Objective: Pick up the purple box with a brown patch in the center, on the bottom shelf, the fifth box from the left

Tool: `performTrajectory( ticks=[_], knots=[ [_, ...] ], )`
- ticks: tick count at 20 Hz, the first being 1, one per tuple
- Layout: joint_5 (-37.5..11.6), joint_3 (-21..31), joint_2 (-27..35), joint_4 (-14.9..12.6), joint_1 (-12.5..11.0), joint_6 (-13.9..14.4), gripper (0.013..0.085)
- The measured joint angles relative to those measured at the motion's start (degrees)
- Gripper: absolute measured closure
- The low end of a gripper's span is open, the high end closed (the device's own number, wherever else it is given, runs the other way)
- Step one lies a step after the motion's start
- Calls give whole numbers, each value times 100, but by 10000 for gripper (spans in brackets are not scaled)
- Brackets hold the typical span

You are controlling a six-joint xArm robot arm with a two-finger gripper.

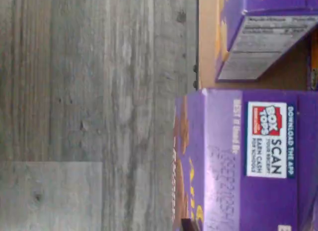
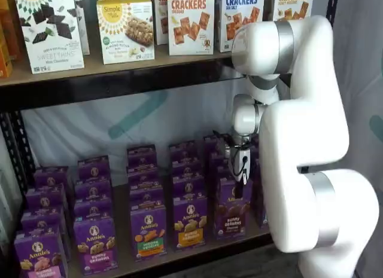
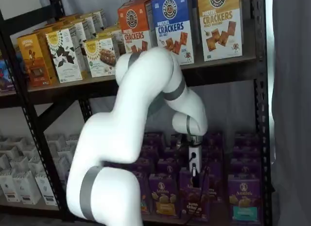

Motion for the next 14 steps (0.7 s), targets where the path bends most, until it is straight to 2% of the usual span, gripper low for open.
performTrajectory(
  ticks=[14],
  knots=[
    [-225,1396,-1053,52,70,6,690]
  ],
)
